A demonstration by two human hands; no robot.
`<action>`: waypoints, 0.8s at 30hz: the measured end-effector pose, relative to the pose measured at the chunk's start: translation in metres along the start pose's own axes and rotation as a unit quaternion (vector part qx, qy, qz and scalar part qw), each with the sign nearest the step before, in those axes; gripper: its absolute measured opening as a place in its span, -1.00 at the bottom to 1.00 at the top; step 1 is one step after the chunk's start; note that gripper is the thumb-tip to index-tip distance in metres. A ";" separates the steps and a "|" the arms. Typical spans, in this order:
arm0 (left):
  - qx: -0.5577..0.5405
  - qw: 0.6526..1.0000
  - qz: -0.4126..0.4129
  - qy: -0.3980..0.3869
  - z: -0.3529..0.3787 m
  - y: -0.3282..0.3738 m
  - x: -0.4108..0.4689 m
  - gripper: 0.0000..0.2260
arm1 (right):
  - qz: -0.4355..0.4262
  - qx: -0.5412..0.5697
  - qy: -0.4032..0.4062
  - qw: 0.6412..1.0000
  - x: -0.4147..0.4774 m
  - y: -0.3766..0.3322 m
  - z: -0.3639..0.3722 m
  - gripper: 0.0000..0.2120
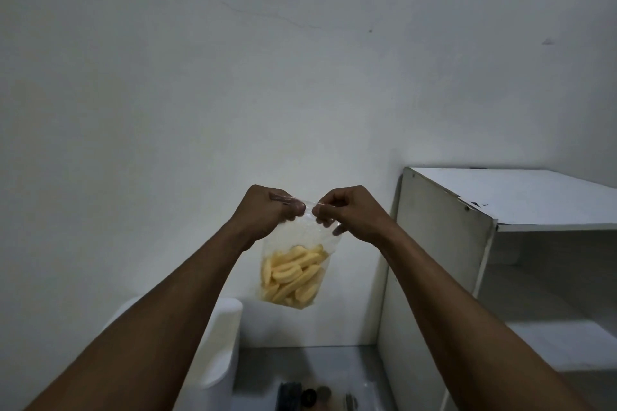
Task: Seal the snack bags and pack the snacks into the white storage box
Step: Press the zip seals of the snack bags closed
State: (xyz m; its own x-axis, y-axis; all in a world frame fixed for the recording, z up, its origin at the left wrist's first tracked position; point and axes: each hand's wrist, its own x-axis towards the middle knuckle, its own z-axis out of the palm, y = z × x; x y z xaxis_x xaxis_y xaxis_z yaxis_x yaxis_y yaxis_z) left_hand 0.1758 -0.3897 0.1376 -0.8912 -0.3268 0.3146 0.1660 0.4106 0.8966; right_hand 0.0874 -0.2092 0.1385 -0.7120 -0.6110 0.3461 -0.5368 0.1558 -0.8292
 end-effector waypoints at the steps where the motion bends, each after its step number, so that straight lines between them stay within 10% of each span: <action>1: 0.000 1.000 0.002 -0.001 0.000 0.000 -0.001 -0.93 | -0.002 -0.006 0.002 1.000 0.000 0.000 0.001 -0.90; 24: -0.071 0.996 0.038 0.027 0.002 -0.006 -0.003 -0.88 | -0.020 -0.035 0.032 0.999 0.001 -0.008 -0.001 -0.90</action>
State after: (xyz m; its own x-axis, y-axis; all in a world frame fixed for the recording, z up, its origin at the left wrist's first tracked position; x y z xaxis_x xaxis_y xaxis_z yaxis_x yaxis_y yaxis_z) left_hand 0.1767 -0.3895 0.1312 -0.8509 -0.3461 0.3953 0.2924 0.3132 0.9036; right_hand 0.0909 -0.2102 0.1457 -0.7159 -0.5667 0.4080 -0.5939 0.1868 -0.7826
